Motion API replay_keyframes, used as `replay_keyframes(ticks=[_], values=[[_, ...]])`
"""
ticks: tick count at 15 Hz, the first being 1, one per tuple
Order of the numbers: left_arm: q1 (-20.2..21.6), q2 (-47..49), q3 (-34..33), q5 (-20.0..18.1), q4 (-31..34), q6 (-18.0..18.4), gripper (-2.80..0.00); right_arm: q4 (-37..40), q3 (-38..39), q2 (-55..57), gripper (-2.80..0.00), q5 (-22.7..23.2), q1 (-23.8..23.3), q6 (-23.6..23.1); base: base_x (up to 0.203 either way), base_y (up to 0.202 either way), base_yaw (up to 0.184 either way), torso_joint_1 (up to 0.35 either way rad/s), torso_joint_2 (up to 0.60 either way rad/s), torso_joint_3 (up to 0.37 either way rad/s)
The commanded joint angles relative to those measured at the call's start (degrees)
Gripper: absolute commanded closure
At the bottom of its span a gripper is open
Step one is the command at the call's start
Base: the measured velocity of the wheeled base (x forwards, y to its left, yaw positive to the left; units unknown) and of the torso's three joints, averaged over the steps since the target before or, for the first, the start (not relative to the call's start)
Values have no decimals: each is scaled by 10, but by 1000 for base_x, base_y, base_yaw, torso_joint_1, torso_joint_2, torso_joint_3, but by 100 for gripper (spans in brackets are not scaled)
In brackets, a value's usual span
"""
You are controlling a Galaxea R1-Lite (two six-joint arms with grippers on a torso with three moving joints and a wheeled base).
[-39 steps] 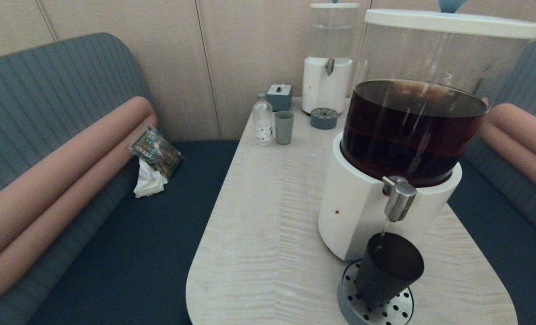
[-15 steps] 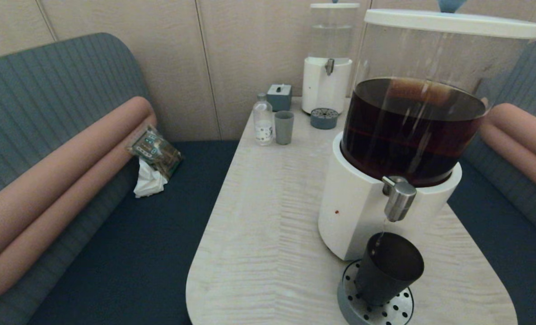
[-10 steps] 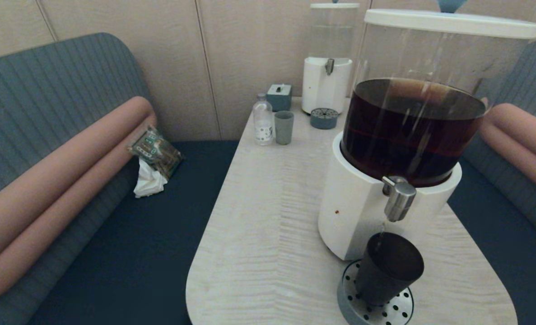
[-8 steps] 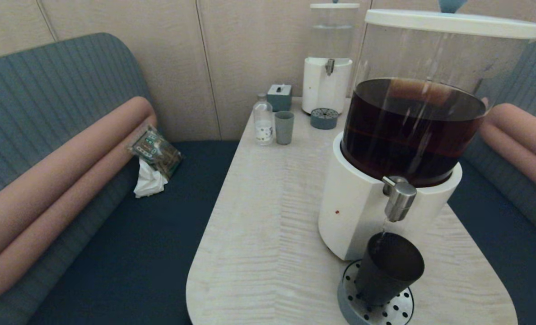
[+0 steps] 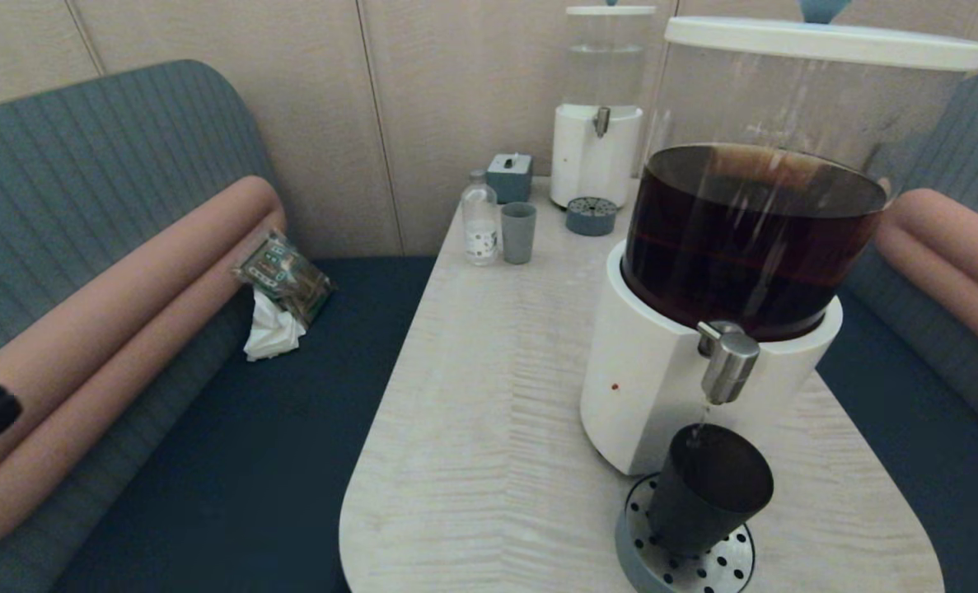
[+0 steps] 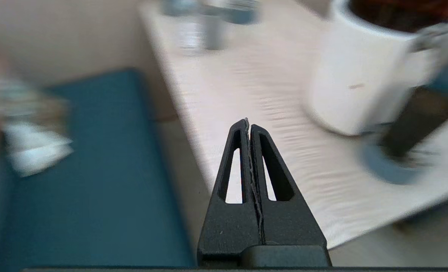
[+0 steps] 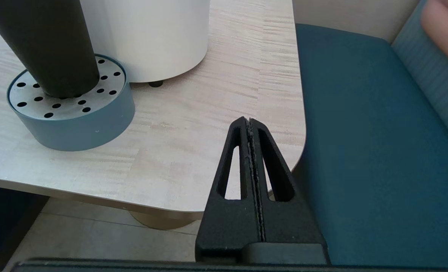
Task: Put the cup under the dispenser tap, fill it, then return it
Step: Turn off the faucet
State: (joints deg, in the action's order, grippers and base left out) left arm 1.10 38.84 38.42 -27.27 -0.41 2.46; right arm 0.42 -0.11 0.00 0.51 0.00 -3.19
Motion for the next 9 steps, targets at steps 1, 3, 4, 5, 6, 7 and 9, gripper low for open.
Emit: replay_keyframes(ticks=[1,3,4,5,6,7,9], values=[[-5,134,58,-42,2,-7,0,0,0,1,0,0,0,-1,0,0,0,0,0,0],[-59,191,112,-48,2,-48,0,0,0,1,0,0,0,-1,0,0,0,0,0,0],[-88,217,132,-35,-3,-84,0,0,0,1,0,0,0,-1,0,0,0,0,0,0],[-112,236,143,-29,-13,-95,0,0,0,1,0,0,0,-1,0,0,0,0,0,0],[-127,249,145,-37,-28,-88,0,0,0,1,0,0,0,-1,0,0,0,0,0,0],[-141,263,144,-71,-41,-68,0,0,-1,1,0,0,0,-1,0,0,0,0,0,0],[-175,295,148,-101,-47,-4,0,0,0,1,0,0,0,-1,0,0,0,0,0,0]])
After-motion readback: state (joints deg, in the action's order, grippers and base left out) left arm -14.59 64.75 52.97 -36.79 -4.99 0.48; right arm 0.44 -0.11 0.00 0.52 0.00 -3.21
